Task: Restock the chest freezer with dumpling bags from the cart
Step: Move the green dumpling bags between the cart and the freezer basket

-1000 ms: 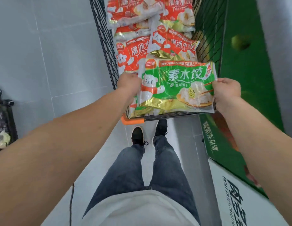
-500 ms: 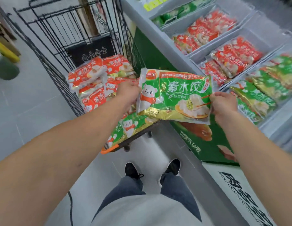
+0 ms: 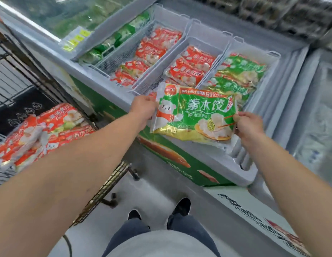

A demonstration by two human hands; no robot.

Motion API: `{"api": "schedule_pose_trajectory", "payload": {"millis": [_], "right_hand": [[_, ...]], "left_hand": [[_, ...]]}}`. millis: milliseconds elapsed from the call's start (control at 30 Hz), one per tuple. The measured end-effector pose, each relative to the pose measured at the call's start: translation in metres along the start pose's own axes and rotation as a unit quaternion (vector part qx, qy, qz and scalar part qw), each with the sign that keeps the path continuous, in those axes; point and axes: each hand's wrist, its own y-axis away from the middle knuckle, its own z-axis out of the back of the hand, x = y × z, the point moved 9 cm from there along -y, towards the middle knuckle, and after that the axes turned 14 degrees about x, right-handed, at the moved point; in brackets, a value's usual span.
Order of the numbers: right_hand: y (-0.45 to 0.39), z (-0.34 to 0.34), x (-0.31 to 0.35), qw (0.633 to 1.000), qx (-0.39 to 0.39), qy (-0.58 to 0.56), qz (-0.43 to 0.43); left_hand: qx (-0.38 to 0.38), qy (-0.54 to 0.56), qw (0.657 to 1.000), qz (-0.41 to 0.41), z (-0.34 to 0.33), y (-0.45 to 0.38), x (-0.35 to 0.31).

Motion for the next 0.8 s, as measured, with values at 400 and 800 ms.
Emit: {"api": "schedule_pose_trajectory", "payload": {"millis": [400,800], "right_hand": [[-0.093,0.064,-0.017,0.993,-0.108,-0.026,-0.046],[-0.127,0.042,-0.079,0.967,-0.139,0.121,-0.178]], "left_hand": [[0.100,-0.097,0.990,0.014,-0.113,-0.129,-0.056],[0.248,-0.305,0.915,0.092,-0.164,-0.216,-0.013]]}}
